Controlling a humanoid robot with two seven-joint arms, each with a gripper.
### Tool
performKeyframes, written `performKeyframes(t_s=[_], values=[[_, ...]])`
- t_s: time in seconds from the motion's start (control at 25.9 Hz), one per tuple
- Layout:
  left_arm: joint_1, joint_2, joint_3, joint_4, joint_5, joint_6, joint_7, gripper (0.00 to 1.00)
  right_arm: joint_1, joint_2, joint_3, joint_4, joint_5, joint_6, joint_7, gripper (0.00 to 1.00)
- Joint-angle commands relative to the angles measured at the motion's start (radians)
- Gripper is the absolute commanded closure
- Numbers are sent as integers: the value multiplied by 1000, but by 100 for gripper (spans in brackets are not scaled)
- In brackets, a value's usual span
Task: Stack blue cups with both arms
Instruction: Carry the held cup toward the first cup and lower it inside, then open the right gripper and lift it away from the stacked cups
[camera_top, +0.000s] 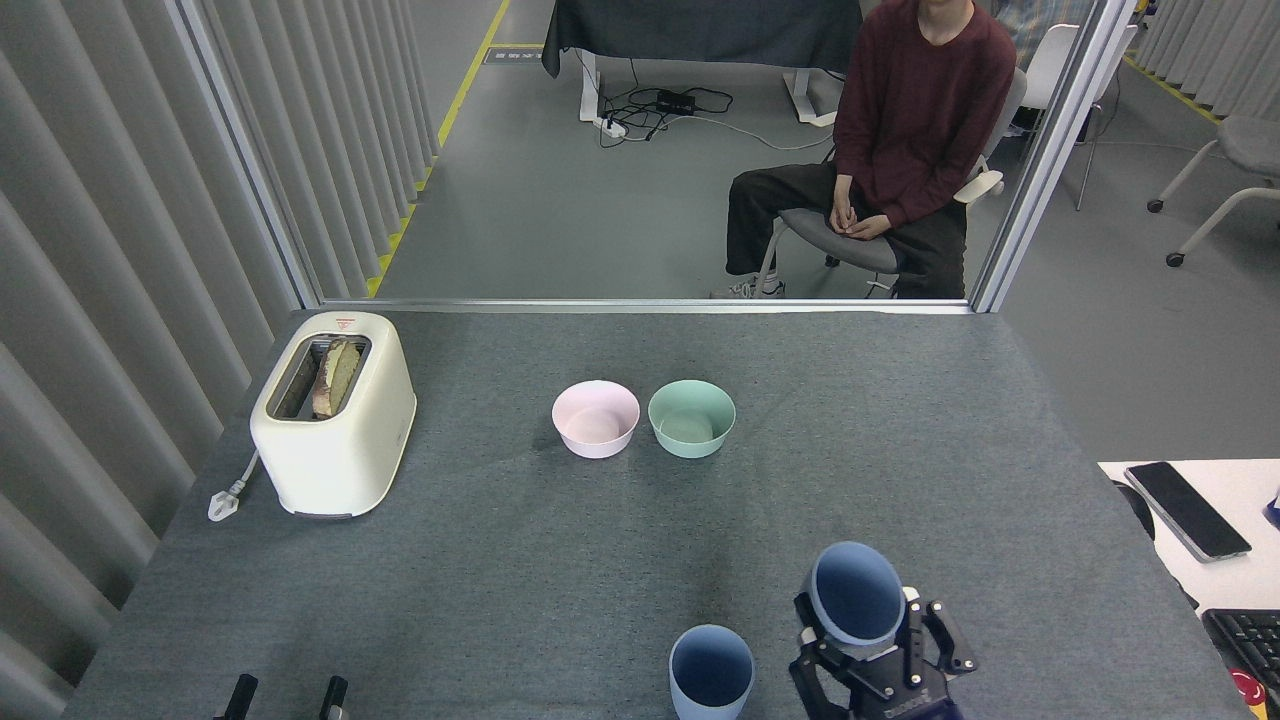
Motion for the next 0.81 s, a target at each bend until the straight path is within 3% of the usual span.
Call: performKeyframes(t_s=[0.0, 0.12, 0.27, 0.77], values=[[0, -1, 0, -1, 0, 0, 0, 1, 10, 101, 71, -33, 105, -15, 15, 50], [0, -2, 0, -2, -2, 0, 1, 1, 16, 145, 104, -50, 152, -33, 19, 49], [0, -2, 0, -9, 0, 1, 1, 1, 24, 163, 139, -50, 197, -33, 21, 49], [0, -1, 0, -7, -2, 1, 3, 1, 63, 142, 90, -44, 184, -35, 42, 43]])
